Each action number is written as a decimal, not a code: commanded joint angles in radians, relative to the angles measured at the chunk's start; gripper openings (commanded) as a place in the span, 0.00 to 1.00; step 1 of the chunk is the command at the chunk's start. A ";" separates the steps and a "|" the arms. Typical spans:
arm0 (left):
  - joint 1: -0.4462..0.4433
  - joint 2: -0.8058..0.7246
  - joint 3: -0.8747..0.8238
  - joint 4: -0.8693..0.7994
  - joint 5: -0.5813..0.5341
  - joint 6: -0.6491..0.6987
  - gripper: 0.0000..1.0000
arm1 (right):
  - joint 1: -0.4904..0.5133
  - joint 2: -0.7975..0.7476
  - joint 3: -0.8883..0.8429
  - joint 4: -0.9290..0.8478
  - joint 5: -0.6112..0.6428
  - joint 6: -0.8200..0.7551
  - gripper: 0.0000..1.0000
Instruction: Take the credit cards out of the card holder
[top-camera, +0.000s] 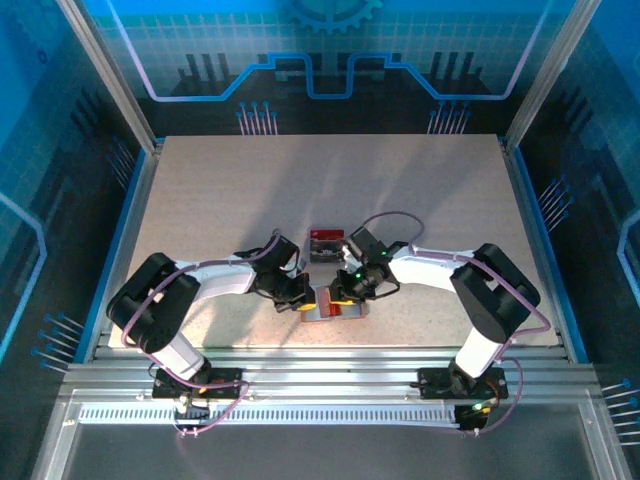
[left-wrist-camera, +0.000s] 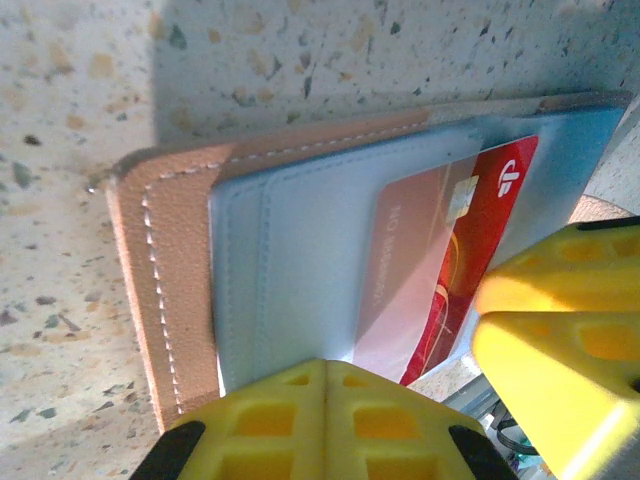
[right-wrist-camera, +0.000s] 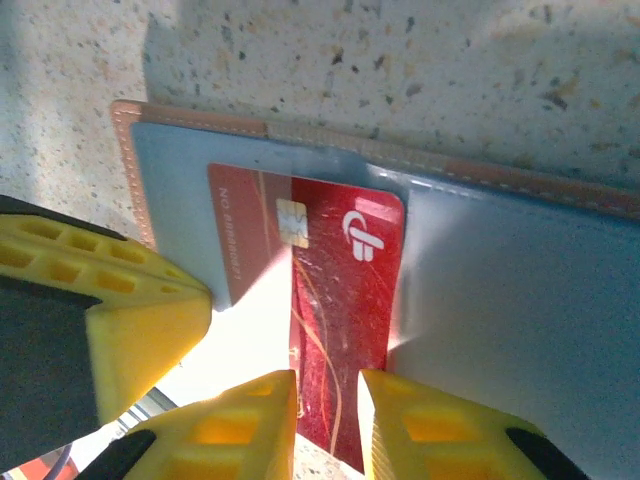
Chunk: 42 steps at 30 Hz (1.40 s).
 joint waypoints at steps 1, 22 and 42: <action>0.005 -0.010 0.000 -0.041 -0.016 0.017 0.00 | -0.002 -0.058 0.002 -0.012 0.008 0.015 0.23; -0.012 -0.002 0.080 -0.083 -0.004 0.033 0.00 | -0.033 -0.033 -0.101 0.187 -0.122 0.086 0.25; -0.011 -0.004 0.062 -0.092 -0.023 0.045 0.00 | 0.029 0.060 0.022 0.053 -0.042 0.041 0.26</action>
